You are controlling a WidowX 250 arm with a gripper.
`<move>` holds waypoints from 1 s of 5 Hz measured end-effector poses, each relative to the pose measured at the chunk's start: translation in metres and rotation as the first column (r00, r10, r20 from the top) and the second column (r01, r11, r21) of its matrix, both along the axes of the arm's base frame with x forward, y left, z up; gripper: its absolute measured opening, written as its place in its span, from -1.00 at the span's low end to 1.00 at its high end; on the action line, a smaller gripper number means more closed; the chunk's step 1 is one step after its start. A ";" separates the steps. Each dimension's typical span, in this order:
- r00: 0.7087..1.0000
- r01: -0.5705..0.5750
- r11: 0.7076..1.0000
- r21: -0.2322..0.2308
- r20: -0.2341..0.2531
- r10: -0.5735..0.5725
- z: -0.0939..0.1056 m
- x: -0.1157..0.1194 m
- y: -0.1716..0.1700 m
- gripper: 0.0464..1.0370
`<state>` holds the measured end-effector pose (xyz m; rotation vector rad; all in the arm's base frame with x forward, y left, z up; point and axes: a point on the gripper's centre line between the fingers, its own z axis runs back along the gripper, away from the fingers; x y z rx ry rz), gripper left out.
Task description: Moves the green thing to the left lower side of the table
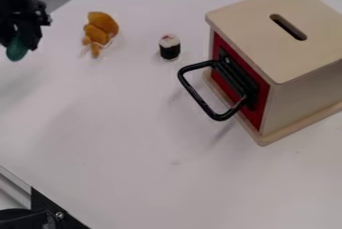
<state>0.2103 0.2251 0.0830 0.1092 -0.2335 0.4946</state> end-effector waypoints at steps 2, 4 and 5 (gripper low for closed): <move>0.989 -0.095 0.995 0.016 -0.115 0.096 -0.045 -0.016 0.010 -0.12; 0.992 -0.093 0.995 0.023 -0.086 0.095 -0.067 -0.012 0.008 -0.12; 0.993 -0.084 0.996 0.023 -0.085 0.086 -0.068 -0.011 0.008 -0.12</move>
